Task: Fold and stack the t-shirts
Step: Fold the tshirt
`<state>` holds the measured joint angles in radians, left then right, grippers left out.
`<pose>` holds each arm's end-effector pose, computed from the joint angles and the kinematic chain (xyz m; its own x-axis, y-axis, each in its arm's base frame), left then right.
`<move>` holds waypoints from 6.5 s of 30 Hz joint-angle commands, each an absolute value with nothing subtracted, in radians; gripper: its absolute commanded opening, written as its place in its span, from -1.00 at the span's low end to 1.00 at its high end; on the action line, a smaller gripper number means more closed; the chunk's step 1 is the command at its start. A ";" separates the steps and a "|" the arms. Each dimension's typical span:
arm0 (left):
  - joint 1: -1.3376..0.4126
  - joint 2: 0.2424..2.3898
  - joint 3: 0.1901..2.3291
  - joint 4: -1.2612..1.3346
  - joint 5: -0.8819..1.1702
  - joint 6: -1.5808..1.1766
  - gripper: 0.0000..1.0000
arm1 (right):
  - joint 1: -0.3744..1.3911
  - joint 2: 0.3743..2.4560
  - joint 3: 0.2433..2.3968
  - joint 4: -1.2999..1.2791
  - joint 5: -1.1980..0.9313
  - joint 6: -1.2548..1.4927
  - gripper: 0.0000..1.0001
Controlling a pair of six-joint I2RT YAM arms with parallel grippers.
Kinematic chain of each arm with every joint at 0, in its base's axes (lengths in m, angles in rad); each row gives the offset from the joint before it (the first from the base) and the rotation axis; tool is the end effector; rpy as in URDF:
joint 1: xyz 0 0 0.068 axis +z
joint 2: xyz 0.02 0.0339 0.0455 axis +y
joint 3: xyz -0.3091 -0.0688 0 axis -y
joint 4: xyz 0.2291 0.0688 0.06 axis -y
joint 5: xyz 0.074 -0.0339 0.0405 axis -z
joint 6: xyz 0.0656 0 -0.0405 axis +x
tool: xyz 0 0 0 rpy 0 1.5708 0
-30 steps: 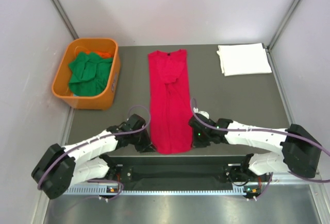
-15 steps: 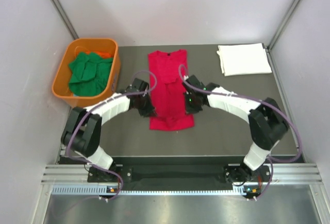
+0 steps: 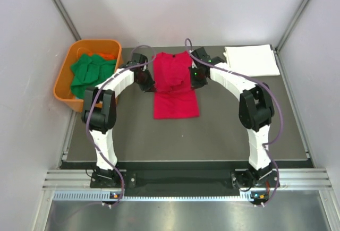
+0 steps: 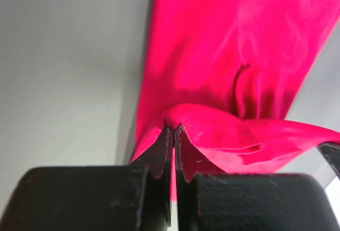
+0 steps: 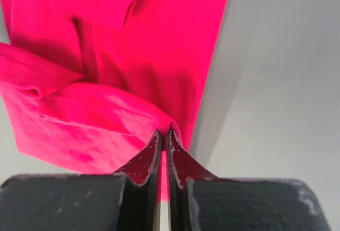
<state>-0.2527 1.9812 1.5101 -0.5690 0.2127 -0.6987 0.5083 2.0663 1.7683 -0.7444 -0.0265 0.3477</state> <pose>0.4270 -0.1246 0.2273 -0.8631 -0.4265 -0.2704 -0.2708 0.8429 -0.4650 0.4132 0.2322 0.2550 -0.8790 -0.0998 -0.4662 -0.2113 0.9581 0.1933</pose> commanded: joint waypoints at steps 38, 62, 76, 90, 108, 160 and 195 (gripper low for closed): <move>-0.225 2.117 1.873 -0.753 0.010 -0.605 -0.36 | 0.379 2.244 2.045 -0.675 -0.179 0.334 -0.37; -0.279 2.204 1.788 -0.511 0.118 -0.604 -0.56 | 0.431 2.312 2.000 -0.581 -0.158 0.342 -0.64; -0.264 2.306 1.887 -0.561 0.069 -0.583 -0.54 | 0.367 2.356 1.982 -0.548 -0.132 0.370 -0.63; -0.232 2.356 1.977 -0.543 0.080 -0.538 -0.50 | 0.327 2.350 2.014 -0.503 -0.308 0.252 -0.36; -0.232 2.408 1.947 -0.491 0.084 -0.572 -0.49 | 0.302 2.411 1.968 -0.457 -0.356 0.245 -0.54; -0.244 1.746 1.111 -0.486 0.357 -0.535 0.16 | 0.382 1.833 1.204 -0.390 -0.430 0.555 -0.04; -0.262 1.809 1.097 -0.502 0.314 -0.506 -1.00 | 0.463 1.870 1.143 -0.468 -0.186 0.445 -1.00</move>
